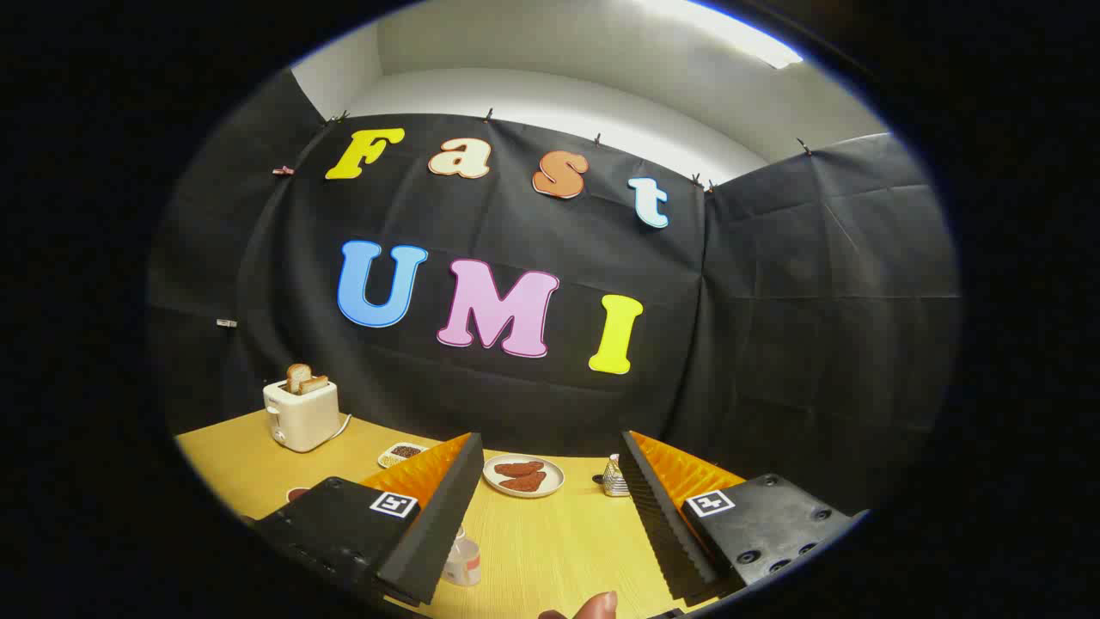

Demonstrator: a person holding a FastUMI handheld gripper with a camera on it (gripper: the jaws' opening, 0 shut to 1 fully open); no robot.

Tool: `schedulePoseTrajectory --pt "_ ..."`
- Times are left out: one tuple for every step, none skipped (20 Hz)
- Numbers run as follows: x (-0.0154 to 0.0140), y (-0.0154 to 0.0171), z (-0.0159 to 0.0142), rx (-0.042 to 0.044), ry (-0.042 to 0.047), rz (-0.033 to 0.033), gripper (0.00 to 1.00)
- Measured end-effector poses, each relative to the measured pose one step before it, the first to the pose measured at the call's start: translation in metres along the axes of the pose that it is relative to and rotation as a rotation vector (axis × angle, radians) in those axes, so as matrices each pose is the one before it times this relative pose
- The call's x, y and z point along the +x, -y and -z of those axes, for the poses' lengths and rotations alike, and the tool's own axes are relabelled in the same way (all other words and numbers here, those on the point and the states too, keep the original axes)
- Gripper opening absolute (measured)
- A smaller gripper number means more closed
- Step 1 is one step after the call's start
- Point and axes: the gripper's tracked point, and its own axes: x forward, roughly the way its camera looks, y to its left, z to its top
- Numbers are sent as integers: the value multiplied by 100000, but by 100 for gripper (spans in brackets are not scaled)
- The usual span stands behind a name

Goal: Take the bottle from table, then pour the juice into the cup, finally place the bottle on the coaster

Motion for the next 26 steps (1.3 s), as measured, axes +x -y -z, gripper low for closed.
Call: schedulePoseTrajectory --pt "40 -39 156 -336 -267 -303 97" --pt "-13 -69 167 -192 -369 -263 97" --pt "-71 32 143 -113 -126 -149 97" --pt "247 -17 -47 -54 -225 -90 97" --pt "-4 1 -9 221 -50 -100 97" --pt "-15 -9 99 429 -138 -195 97" --pt "-62 -1 103 469 -82 -75 97" --pt "65 28 -21 165 -154 15 97" --pt "-58 -15 98 0 -53 -106 97" --pt "25 -5 -94 -240 21 -73 97" --pt "12 -19 -51 -382 73 -22 97" --pt "-38 13 70 -376 -90 -4 97" --pt "-23 -50 68 -192 -23 73 97" --pt "-16 -72 -34 -26 50 -218 97" --pt "-78 -31 -73 -85 305 -285 97" --pt "-94 -183 -172 -65 1240 -1273 97" --pt "-205 -275 -362 -73 2003 -981 97" --pt "-351 -277 -201 87 1565 -802 97" --pt "-100 -503 52 979 998 -1667 97" --pt "-133 -676 348 1291 574 -1638 97" --pt "-131 -623 280 1258 915 -1932 97" --pt "-46 -742 300 478 836 -2177 97" --pt "34 -657 498 -804 671 -1680 97" --pt "123 -549 637 -840 105 -1702 97" --pt "172 -715 741 -223 -51 -1677 97" --pt "120 -591 765 290 -116 -1317 97"
